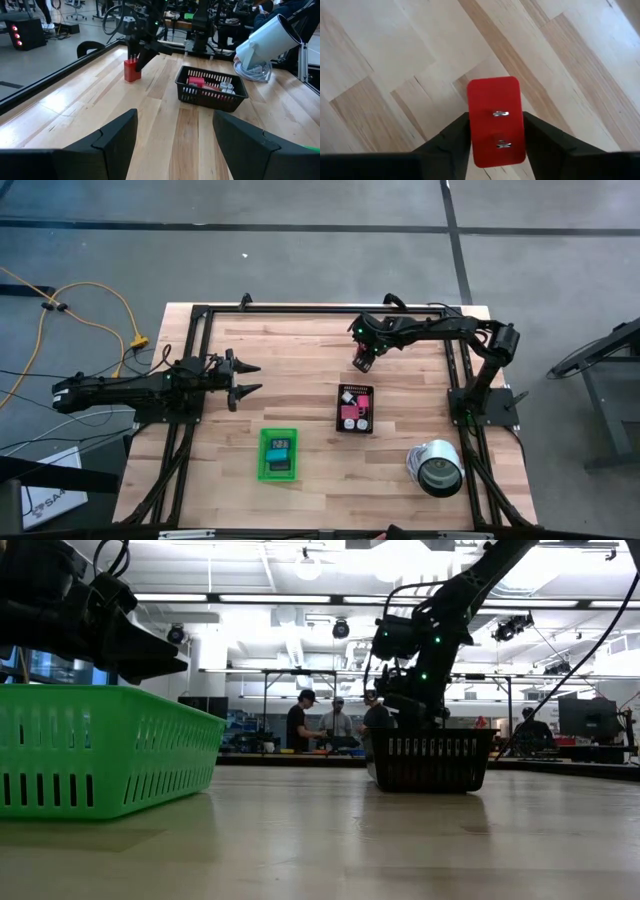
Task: Pick & Place Office items
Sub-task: Put the red charger adapter into the black bin
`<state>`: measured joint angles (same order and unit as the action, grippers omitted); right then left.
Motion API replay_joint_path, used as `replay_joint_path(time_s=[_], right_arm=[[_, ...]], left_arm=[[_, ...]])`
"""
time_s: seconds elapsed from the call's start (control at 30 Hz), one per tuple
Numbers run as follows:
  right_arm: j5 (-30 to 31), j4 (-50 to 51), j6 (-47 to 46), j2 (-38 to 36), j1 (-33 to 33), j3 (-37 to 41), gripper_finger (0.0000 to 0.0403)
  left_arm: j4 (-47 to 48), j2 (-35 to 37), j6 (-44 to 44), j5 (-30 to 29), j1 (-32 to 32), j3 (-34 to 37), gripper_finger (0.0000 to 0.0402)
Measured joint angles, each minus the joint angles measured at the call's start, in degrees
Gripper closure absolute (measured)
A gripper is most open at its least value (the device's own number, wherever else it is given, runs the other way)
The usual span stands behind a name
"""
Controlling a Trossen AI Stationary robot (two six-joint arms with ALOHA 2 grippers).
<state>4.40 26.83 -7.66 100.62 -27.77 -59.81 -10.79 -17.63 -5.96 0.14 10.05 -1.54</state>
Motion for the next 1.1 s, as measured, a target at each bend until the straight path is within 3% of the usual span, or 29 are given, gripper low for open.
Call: replay_joint_path(time_s=[0.3,0.7,1.1], right_arm=[[-0.28,0.00,-0.02,-0.02,0.00,0.00,0.0290],[-0.33,0.38,0.20,-0.60,0.02,0.00,0.0293],[1.55,2.65,2.05,-6.17,2.56,-0.02,0.0293]], left_arm=[[0.00,0.00,0.00,0.00,0.00,0.00,0.0149],[0.00,0.02,0.00,0.00,0.02,0.00,0.0149],[0.00,0.02,0.00,0.00,0.00,0.00,0.0149]])
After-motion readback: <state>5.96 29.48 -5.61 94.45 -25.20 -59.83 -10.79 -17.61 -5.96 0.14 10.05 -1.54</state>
